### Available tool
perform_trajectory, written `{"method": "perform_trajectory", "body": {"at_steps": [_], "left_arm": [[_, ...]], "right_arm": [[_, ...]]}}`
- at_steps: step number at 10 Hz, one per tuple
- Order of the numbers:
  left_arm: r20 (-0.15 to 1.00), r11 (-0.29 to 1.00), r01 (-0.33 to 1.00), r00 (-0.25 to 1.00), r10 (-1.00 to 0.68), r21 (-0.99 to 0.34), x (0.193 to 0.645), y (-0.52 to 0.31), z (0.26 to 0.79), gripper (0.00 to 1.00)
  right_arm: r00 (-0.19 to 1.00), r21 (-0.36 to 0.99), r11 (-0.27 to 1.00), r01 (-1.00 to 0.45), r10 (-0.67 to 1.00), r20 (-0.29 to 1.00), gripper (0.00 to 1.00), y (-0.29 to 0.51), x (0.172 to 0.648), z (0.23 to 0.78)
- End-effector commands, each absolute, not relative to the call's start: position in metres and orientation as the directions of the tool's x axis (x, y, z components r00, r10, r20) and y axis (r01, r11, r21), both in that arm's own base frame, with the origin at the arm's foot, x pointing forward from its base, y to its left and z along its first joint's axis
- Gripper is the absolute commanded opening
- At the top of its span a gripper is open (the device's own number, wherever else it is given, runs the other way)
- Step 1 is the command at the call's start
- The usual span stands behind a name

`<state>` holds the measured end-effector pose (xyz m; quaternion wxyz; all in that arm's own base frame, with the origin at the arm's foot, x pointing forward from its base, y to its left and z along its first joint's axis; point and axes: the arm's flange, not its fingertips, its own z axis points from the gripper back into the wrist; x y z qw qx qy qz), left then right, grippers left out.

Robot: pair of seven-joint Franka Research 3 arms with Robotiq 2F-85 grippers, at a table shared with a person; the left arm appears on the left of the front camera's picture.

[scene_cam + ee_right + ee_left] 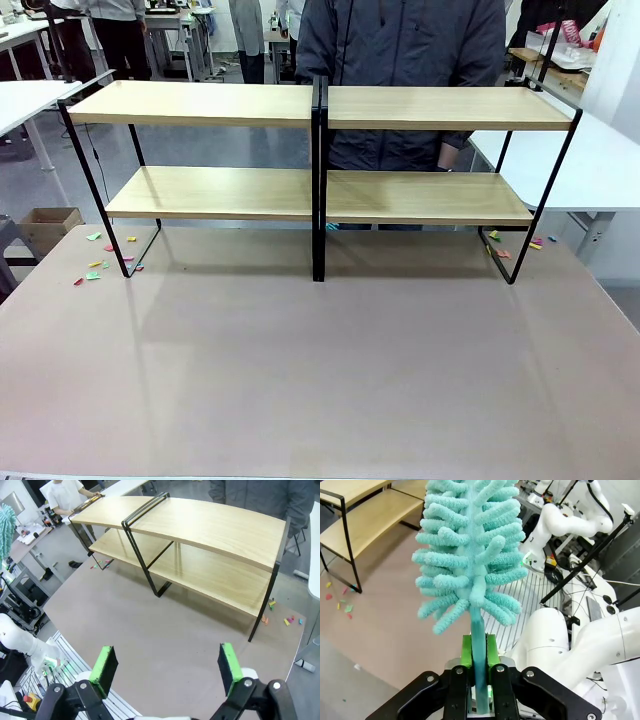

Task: Clean the shelves.
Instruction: Place the Duster on the table.

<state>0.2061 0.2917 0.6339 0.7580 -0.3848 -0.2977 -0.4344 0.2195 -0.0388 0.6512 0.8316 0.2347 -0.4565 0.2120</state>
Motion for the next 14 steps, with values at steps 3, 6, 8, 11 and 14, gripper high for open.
{"method": "perform_trajectory", "body": {"at_steps": [3,6,8,11,14], "left_arm": [[0.791,0.308,0.9,0.423,-0.443,-0.309,0.201,0.289,0.629,0.13],[0.788,0.094,0.916,0.384,-0.481,-0.389,0.23,0.27,0.638,0.13],[0.726,-0.048,0.859,0.4,-0.56,-0.51,0.249,0.228,0.629,0.13],[0.617,-0.067,0.779,0.438,-0.654,-0.624,0.262,0.164,0.588,0.13],[0.538,-0.102,0.729,0.395,-0.745,-0.677,0.274,0.103,0.546,0.13]], "right_arm": [[0.487,0.201,0.791,-0.578,0.137,0.862,1.0,-0.039,0.22,0.651],[0.51,0.272,0.67,-0.691,0.184,0.84,1.0,-0.021,0.228,0.649],[0.727,0.584,0.501,-0.639,0.145,0.671,1.0,0.014,0.236,0.603],[0.899,0.783,0.493,-0.379,-0.005,0.438,1.0,0.048,0.224,0.539],[0.952,0.857,0.468,-0.215,-0.095,0.291,1.0,0.045,0.222,0.494]]}}
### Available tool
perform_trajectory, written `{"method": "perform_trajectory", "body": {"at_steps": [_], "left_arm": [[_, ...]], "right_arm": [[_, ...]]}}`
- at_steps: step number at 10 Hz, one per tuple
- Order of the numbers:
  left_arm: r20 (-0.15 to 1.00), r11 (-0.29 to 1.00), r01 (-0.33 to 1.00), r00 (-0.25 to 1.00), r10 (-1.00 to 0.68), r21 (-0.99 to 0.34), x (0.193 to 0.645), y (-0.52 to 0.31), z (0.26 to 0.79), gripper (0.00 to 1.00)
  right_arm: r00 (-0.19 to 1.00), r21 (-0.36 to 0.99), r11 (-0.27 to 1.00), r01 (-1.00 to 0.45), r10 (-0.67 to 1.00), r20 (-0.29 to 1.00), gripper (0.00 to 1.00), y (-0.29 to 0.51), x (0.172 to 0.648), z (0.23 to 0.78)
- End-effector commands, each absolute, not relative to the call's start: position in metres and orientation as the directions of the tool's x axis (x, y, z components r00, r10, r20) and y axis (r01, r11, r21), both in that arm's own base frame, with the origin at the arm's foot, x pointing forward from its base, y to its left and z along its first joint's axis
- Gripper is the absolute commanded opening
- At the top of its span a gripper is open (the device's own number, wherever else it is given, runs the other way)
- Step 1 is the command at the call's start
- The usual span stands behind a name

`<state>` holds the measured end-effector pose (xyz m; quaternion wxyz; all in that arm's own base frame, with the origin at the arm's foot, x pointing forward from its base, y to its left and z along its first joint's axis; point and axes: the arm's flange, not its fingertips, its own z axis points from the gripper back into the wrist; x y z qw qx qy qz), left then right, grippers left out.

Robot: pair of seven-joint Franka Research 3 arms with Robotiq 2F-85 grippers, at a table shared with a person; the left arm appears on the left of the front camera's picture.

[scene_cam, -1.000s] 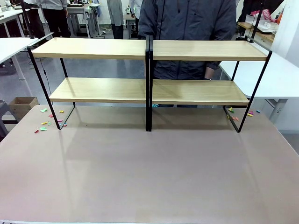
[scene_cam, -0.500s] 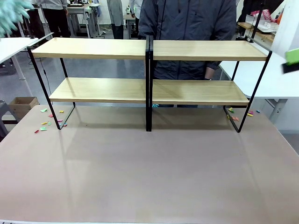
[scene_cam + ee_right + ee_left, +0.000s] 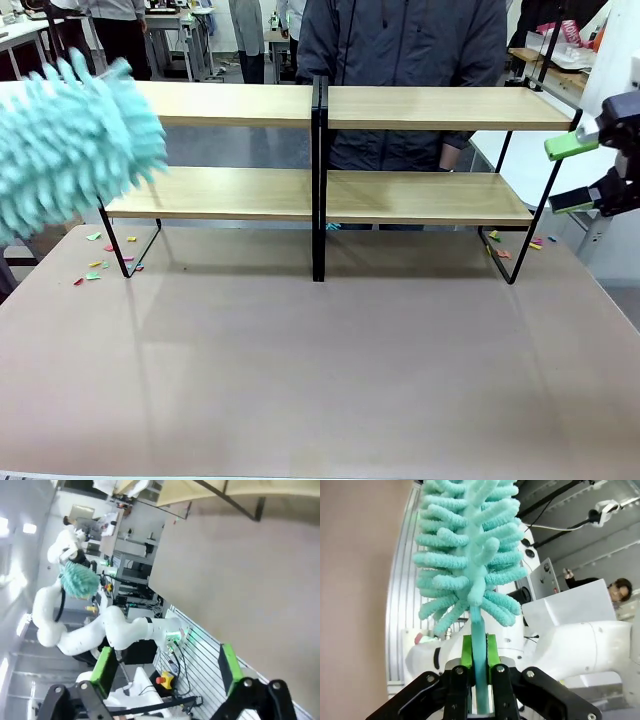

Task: Clean the shelves.
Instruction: Place the Duster on the table.

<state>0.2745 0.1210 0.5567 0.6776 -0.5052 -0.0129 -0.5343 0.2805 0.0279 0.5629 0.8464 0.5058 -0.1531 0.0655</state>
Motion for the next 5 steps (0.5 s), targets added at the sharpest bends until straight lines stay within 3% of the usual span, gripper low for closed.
{"method": "perform_trajectory", "body": {"at_steps": [1,2,4,5], "left_arm": [[0.535,-0.1,0.727,0.396,-0.746,-0.679,0.282,0.087,0.532,0.13],[0.528,-0.098,0.709,0.418,-0.74,-0.698,0.292,0.074,0.519,0.13],[0.409,0.008,0.657,0.479,-0.777,-0.754,0.315,0.056,0.486,0.13],[0.321,0.065,0.618,0.492,-0.809,-0.783,0.327,0.054,0.473,0.13]], "right_arm": [[0.965,0.874,0.455,-0.17,-0.103,0.242,1.0,0.042,0.225,0.476],[0.969,0.884,0.442,-0.151,-0.112,0.222,1.0,0.041,0.226,0.464],[0.982,0.898,0.427,-0.103,-0.099,0.16,1.0,0.047,0.232,0.435],[0.976,0.877,0.462,-0.131,-0.097,0.196,1.0,0.015,0.297,0.534]]}}
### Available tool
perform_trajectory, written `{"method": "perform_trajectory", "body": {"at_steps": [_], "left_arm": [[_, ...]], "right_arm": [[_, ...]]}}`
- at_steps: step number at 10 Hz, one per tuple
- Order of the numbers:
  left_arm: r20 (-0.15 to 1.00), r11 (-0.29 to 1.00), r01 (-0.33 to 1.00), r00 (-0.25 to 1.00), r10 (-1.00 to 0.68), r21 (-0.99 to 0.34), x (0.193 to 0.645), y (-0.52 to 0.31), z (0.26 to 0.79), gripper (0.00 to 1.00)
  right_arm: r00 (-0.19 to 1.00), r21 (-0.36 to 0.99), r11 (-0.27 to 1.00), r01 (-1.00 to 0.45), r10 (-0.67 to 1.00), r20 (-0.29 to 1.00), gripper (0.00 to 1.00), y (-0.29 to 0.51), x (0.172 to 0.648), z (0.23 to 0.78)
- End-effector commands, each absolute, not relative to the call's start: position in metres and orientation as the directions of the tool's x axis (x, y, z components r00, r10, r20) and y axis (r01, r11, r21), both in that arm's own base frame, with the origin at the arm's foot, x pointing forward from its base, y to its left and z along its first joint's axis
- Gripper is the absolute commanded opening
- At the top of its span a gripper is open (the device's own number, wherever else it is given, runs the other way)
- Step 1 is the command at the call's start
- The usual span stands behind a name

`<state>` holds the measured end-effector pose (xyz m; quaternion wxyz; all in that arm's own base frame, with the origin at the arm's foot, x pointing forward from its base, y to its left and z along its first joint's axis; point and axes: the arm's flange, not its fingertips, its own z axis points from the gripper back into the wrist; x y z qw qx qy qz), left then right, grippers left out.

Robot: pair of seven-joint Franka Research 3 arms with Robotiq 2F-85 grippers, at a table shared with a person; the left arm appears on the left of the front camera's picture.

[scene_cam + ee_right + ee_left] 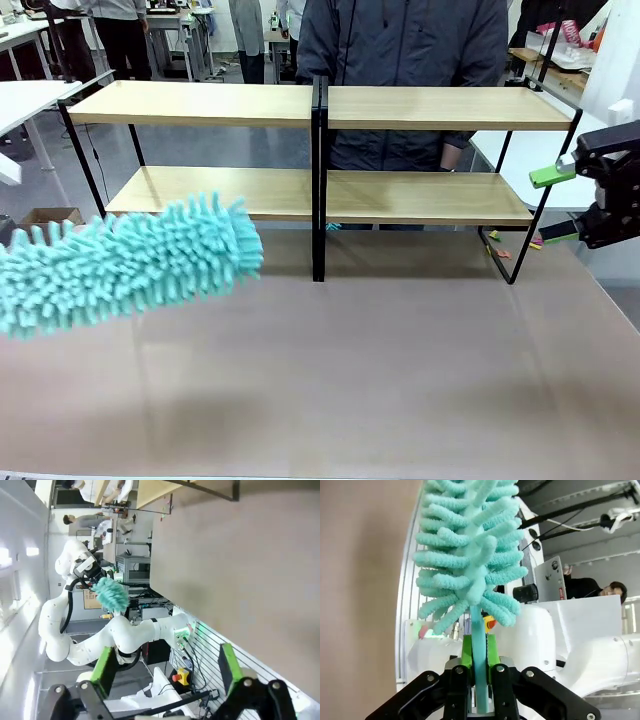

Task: Clean the shelves.
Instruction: Place the Duster on the table.

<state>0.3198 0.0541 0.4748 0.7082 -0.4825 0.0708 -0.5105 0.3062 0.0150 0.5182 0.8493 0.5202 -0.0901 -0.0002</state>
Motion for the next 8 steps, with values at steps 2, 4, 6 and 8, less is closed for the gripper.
{"method": "perform_trajectory", "body": {"at_steps": [2,4,6,8], "left_arm": [[0.239,0.165,0.582,0.552,-0.799,-0.796,0.362,0.054,0.452,0.13],[0.189,0.192,0.535,0.575,-0.796,-0.823,0.401,0.056,0.427,0.13],[0.157,0.18,0.522,0.537,-0.829,-0.834,0.425,0.057,0.405,0.13],[0.144,0.165,0.492,0.531,-0.835,-0.854,0.438,0.063,0.388,0.13]], "right_arm": [[0.976,0.877,0.462,-0.131,-0.097,0.196,1.0,0.015,0.297,0.534],[0.99,0.854,0.517,-0.058,-0.079,0.115,1.0,0.02,0.315,0.518],[0.997,0.871,0.489,0.052,-0.077,-0.016,1.0,0.035,0.34,0.481],[0.991,0.879,0.461,0.124,-0.099,-0.088,1.0,0.04,0.351,0.452]]}}
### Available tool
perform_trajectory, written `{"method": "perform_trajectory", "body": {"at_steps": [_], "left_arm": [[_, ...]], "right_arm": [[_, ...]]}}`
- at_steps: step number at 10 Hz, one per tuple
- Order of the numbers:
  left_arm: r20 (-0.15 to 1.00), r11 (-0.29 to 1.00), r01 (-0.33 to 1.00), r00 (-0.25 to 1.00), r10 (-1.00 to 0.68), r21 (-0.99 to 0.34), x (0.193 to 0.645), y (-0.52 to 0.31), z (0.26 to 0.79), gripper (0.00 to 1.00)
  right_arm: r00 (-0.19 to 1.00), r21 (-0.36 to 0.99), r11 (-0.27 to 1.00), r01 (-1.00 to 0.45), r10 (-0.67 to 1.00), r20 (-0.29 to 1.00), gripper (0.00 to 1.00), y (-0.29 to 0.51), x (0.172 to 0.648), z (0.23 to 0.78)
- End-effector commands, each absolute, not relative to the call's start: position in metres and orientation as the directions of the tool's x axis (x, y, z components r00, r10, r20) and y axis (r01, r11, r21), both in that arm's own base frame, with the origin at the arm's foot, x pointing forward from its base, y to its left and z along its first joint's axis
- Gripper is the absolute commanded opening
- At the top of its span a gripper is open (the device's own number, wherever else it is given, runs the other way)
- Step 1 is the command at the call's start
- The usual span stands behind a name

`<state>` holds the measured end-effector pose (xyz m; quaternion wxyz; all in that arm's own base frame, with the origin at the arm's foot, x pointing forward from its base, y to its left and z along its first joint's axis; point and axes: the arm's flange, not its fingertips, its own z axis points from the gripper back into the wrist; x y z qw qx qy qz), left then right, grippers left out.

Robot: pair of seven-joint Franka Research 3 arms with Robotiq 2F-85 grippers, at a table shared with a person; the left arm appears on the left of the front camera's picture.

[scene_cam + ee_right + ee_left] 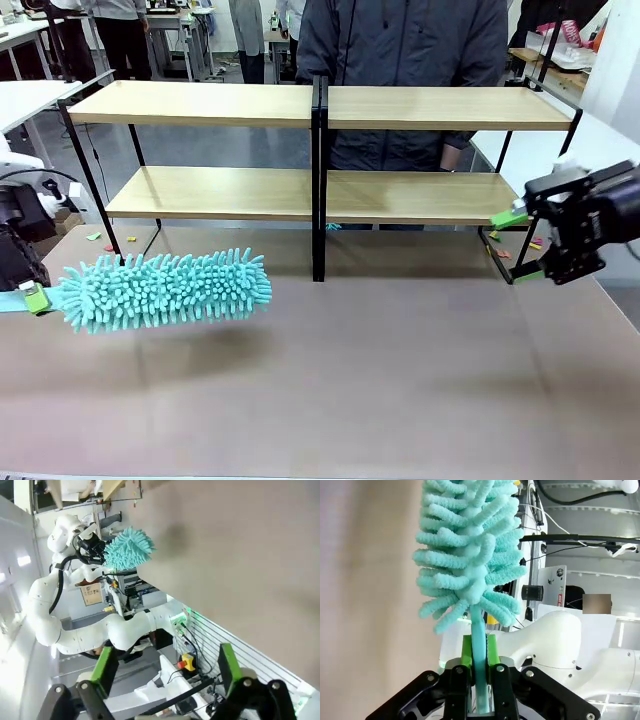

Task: Clean the shelves.
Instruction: Place the Duster on the table.

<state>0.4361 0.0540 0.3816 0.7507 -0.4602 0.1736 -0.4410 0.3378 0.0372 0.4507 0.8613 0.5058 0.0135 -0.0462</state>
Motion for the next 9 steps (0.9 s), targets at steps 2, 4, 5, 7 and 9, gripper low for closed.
{"method": "perform_trajectory", "body": {"at_steps": [2,4,5,7,9], "left_arm": [[0.163,0.144,0.481,0.54,-0.826,-0.865,0.439,0.069,0.383,0.13],[0.143,0.156,0.474,0.536,-0.832,-0.867,0.439,0.07,0.378,0.13],[0.136,0.166,0.476,0.538,-0.832,-0.864,0.439,0.07,0.378,0.31],[0.118,0.185,0.487,0.527,-0.841,-0.854,0.438,0.07,0.379,0.89],[0.143,0.215,0.54,0.545,-0.826,-0.814,0.437,0.073,0.384,1.0]], "right_arm": [[0.995,0.87,0.484,0.093,-0.066,-0.07,1.0,0.037,0.338,0.451],[0.995,0.87,0.484,0.093,-0.066,-0.07,1.0,0.037,0.338,0.451],[0.995,0.87,0.484,0.093,-0.066,-0.07,1.0,0.037,0.338,0.451],[0.995,0.87,0.484,0.093,-0.066,-0.07,1.0,0.037,0.338,0.451],[0.995,0.87,0.484,0.093,-0.066,-0.07,1.0,0.037,0.338,0.451]]}}
